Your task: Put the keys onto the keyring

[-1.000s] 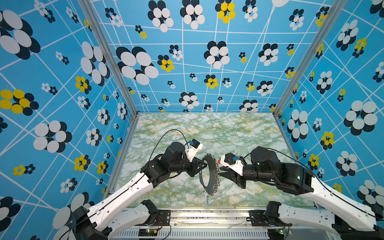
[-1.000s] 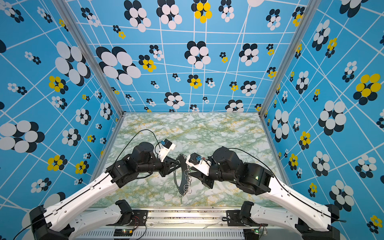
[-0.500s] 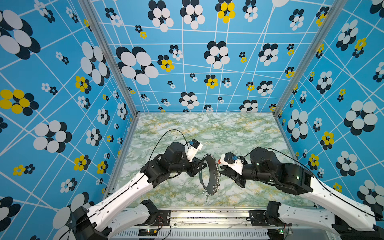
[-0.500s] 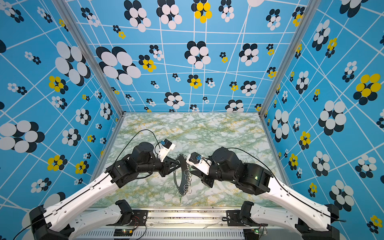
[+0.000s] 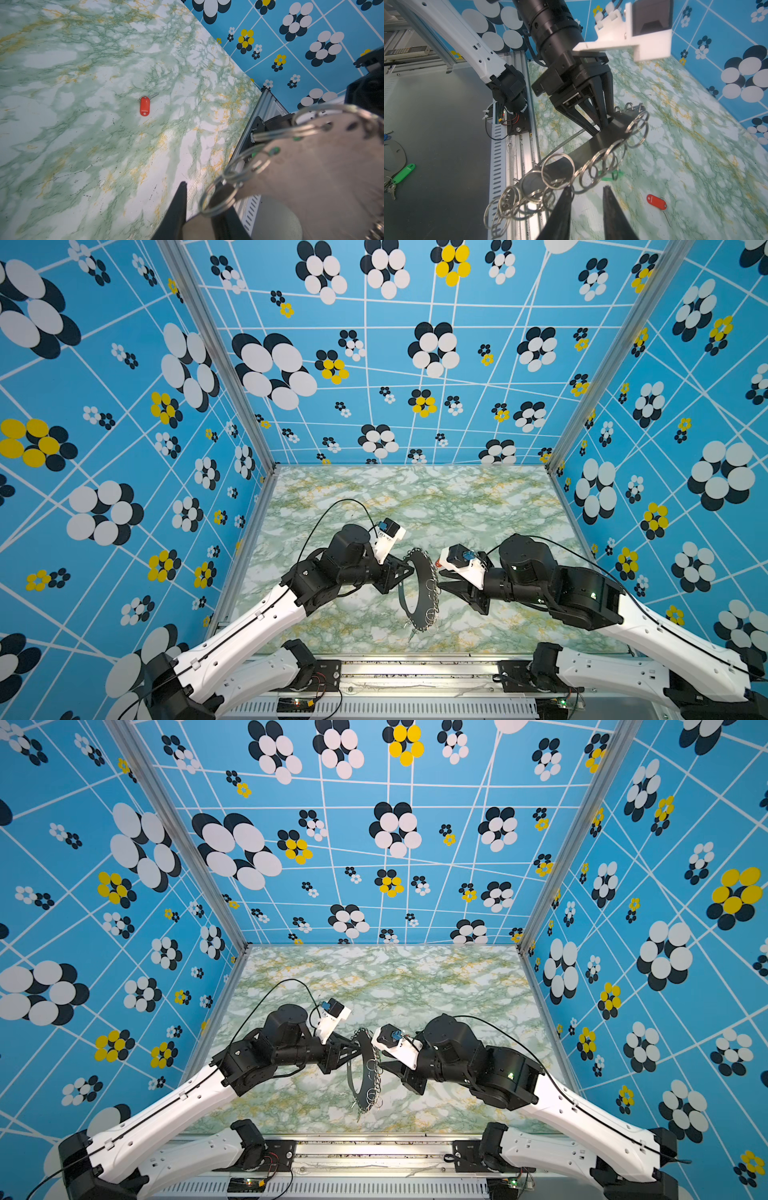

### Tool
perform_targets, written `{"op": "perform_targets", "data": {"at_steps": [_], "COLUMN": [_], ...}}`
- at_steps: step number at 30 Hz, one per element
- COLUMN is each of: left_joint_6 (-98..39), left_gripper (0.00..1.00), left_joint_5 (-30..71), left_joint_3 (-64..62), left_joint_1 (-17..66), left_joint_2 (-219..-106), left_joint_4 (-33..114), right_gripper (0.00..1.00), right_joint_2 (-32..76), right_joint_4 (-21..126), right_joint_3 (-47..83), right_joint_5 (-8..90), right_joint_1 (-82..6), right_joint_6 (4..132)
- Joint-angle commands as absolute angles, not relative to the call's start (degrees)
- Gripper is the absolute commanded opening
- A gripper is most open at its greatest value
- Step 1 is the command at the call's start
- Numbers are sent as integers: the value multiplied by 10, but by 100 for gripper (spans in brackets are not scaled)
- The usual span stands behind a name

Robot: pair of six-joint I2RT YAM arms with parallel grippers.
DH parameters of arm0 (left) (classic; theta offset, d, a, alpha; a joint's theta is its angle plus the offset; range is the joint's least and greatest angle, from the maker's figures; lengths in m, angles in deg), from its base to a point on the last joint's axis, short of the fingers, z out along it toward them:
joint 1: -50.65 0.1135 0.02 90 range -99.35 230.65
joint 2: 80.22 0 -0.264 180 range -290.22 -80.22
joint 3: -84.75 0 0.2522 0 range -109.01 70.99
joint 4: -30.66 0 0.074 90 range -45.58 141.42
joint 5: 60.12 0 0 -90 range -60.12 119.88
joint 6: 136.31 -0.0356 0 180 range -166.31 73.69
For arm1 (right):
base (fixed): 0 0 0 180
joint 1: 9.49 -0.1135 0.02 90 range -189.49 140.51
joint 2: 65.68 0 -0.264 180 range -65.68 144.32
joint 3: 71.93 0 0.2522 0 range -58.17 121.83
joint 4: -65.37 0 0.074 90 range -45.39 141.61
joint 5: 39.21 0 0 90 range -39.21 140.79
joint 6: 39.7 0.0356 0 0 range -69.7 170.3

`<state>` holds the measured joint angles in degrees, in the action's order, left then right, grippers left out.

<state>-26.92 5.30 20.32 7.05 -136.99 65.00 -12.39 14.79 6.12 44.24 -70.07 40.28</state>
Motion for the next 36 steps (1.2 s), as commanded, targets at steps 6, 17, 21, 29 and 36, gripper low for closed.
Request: {"op": "perform_targets", "data": {"at_steps": [6,17,21,29,36], "left_joint_6": [-271,-270,-270,-270,-262], "left_gripper": [0,0,0,0,0], "left_joint_5": [36,36,38,46,50], "left_joint_3": [186,189,187,189,192], "left_joint_1": [66,64,64,65,65], "left_joint_2": [-1359,-1356,-1355,-1351,-1348], "left_joint_4": [625,622,624,624,615], "right_gripper": [29,26,24,19,3], "right_joint_2": [-139,-156,-150,-154,-162], "right_joint_4": [179,189,186,175,178], "right_joint_3": [46,42,44,46,45], "right_joint_5": [481,501,485,475,463], "right_joint_1": [-701,-702,-701,-701,-701], "right_joint_6": [408,410,411,420,424]}}
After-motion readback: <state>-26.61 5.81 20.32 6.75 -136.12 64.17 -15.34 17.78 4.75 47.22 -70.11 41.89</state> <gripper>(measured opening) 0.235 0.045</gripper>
